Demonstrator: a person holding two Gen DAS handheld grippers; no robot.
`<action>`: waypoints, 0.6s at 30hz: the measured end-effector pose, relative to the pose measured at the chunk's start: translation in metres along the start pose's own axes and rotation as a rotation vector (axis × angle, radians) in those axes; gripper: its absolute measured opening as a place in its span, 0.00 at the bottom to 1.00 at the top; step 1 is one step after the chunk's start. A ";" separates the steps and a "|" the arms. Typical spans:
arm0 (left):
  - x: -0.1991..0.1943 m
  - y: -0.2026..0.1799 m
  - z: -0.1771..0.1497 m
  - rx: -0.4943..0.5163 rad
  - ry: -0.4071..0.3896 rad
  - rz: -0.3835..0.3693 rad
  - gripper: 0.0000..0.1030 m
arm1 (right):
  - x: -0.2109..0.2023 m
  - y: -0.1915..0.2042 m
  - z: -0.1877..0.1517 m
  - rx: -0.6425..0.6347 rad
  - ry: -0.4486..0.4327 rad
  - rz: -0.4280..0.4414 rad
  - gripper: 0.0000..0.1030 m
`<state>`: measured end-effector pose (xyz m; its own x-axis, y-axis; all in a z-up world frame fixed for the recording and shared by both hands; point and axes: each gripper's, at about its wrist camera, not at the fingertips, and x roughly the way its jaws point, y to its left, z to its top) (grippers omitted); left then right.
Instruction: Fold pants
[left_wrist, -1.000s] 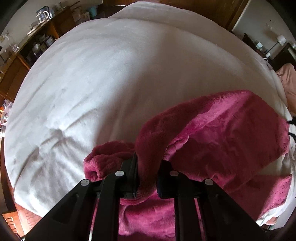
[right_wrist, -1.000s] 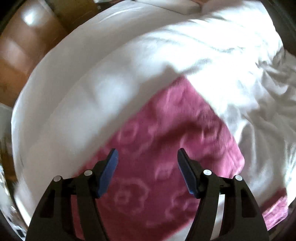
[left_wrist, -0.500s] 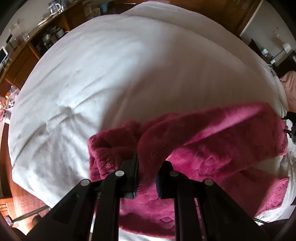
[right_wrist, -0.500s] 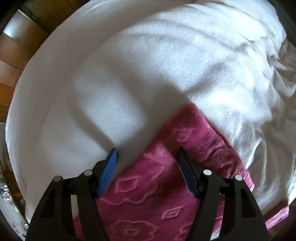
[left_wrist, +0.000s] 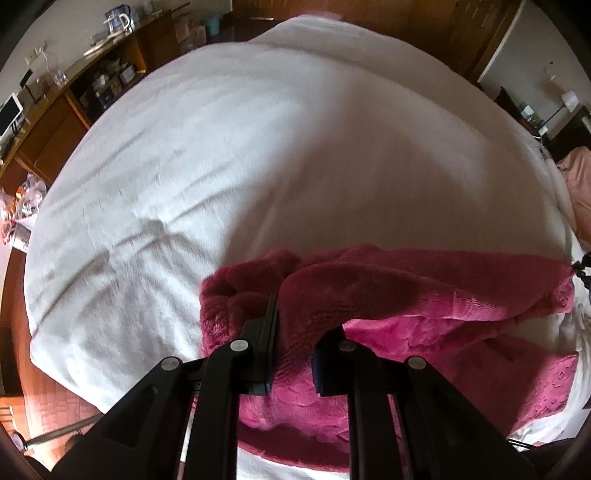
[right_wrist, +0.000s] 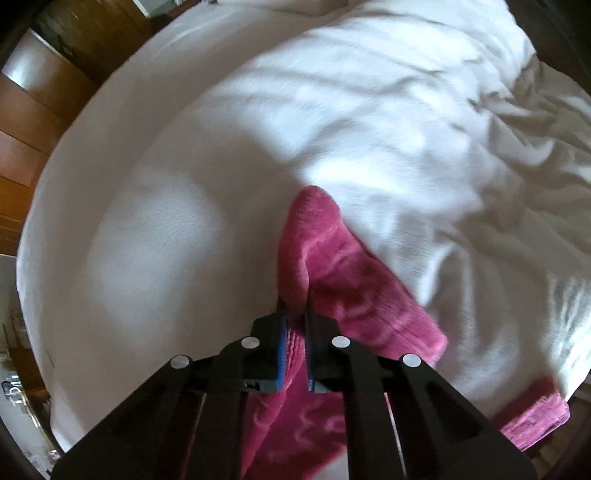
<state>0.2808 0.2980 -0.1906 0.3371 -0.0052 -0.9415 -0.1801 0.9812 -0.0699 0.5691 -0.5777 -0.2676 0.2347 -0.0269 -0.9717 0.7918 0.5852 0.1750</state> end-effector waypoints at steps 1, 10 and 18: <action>-0.003 -0.001 0.003 0.006 -0.010 -0.003 0.14 | -0.012 -0.005 0.000 0.007 -0.012 0.020 0.07; -0.033 0.003 0.030 0.154 -0.104 -0.034 0.14 | -0.106 -0.098 -0.049 0.089 -0.122 0.131 0.05; -0.053 0.014 0.007 0.220 -0.094 -0.068 0.13 | -0.173 -0.202 -0.127 0.120 -0.206 0.106 0.00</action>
<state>0.2669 0.3140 -0.1389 0.4283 -0.0647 -0.9013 0.0479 0.9977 -0.0488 0.2969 -0.5883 -0.1548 0.4196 -0.1423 -0.8965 0.8154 0.4930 0.3033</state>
